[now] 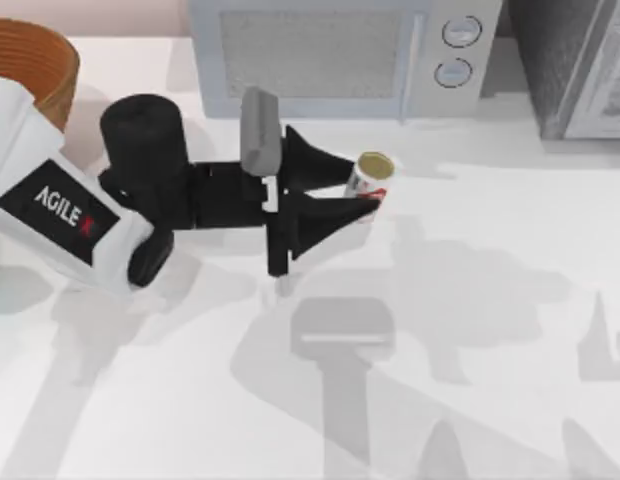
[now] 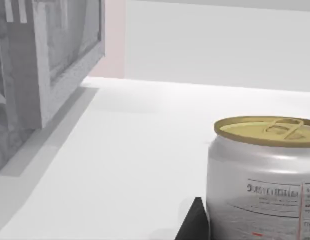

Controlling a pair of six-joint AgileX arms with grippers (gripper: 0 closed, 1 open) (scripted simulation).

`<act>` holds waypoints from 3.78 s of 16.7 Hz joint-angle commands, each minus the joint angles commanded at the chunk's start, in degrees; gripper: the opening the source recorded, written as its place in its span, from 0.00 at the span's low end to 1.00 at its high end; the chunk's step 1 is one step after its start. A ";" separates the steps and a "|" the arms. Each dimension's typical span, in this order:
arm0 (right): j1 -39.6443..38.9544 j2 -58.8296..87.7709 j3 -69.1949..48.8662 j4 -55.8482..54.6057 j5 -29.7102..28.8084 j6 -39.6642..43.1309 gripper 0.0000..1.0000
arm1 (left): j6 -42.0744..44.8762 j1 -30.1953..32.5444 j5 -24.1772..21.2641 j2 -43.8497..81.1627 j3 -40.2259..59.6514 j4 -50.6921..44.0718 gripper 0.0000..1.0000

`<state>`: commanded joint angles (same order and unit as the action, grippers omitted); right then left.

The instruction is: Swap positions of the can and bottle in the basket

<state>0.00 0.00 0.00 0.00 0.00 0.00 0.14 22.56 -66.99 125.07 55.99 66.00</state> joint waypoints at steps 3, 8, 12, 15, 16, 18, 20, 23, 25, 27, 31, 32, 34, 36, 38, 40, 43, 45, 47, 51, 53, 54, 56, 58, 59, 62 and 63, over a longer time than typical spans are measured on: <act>0.00 0.00 0.00 0.00 0.00 0.00 1.00 | 0.51 0.42 -2.73 9.48 4.32 5.58 0.00; 0.00 0.00 0.00 0.00 0.00 0.00 1.00 | 1.30 -0.24 -3.91 19.36 9.12 11.97 0.00; 0.00 0.00 0.00 0.00 0.00 0.00 1.00 | 1.37 -0.43 -3.67 20.03 9.37 12.33 0.00; 0.00 0.00 0.00 0.00 0.00 0.00 1.00 | 1.37 -0.43 -3.67 20.03 9.37 12.33 0.00; 0.00 0.00 0.00 0.00 0.00 0.00 1.00 | 1.37 -0.43 -3.67 20.03 9.37 12.33 0.08; 0.00 0.00 0.00 0.00 0.00 0.00 1.00 | 1.37 -0.43 -3.67 20.03 9.37 12.33 0.23; 0.00 0.00 0.00 0.00 0.00 0.00 1.00 | 1.37 -0.43 -3.67 20.03 9.37 12.33 0.38; 0.00 0.00 0.00 0.00 0.00 0.00 1.00 | 1.37 -0.43 -3.67 20.03 9.37 12.33 0.60; 0.00 0.00 0.00 0.00 0.00 0.00 1.00 | 1.37 -0.43 -3.67 20.03 9.37 12.33 0.75; 0.00 0.00 0.00 0.00 0.00 0.00 1.00 | 1.37 -0.43 -3.67 20.03 9.37 12.33 0.90; 0.00 0.00 0.00 0.00 0.00 0.00 1.00 | 1.37 -0.43 -3.67 20.03 9.37 12.33 1.00; 0.00 0.00 0.00 0.00 0.00 0.00 1.00 | 1.37 -0.43 -3.67 20.03 9.37 12.33 1.00; 0.00 0.00 0.00 0.00 0.00 0.00 1.00 | 1.37 -0.43 -3.67 20.03 9.37 12.33 1.00; 0.00 0.00 0.00 0.00 0.00 0.00 1.00 | 1.37 -0.43 -3.67 20.03 9.37 12.33 1.00; 0.00 0.00 0.00 0.00 0.00 0.00 1.00 | 1.37 -0.31 -3.67 20.03 9.35 12.32 1.00; 0.00 0.00 0.00 0.00 0.00 0.00 1.00 | 1.16 -1.10 -2.34 18.30 8.21 10.84 1.00; 0.00 0.00 0.00 0.00 0.00 0.00 1.00 | 0.78 -3.65 2.50 11.19 4.09 5.44 1.00; 0.00 0.00 0.00 0.00 0.00 0.00 1.00 | 0.69 -5.84 7.10 3.45 0.14 0.26 1.00; 0.00 0.00 0.00 0.00 0.00 0.00 1.00 | 0.72 -8.18 12.50 -6.72 -4.55 -5.84 1.00; 0.00 0.00 0.00 0.00 0.00 0.00 1.00 | 0.93 -12.77 24.73 -32.36 -15.43 -19.62 1.00; 0.00 0.00 0.00 0.00 0.00 0.00 1.00 | 1.02 -14.87 31.16 -46.59 -21.29 -26.82 1.00; 0.00 0.00 0.00 0.00 0.00 0.00 1.00 | 1.03 -15.84 34.37 -53.80 -24.25 -30.41 1.00; 0.00 0.00 0.00 0.00 0.00 0.00 1.00 | 1.01 -17.59 40.67 -68.09 -30.14 -37.41 1.00; 0.00 0.00 0.00 0.00 0.00 0.00 1.00 | 0.92 -19.07 46.66 -81.73 -35.83 -44.01 1.00; 0.00 0.00 0.00 0.00 0.00 0.00 1.00 | 0.84 -19.70 49.48 -88.14 -38.55 -47.11 1.00; 0.00 0.00 0.00 0.00 0.00 0.00 1.00 | 0.56 -21.17 57.04 -105.05 -45.95 -55.34 1.00; 0.00 0.00 0.00 0.00 0.00 0.00 1.00 | 0.44 -21.53 59.20 -109.69 -48.09 -57.67 1.00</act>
<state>0.00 0.00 0.00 0.00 0.00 0.00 0.58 1.04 -7.80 15.38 7.89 8.33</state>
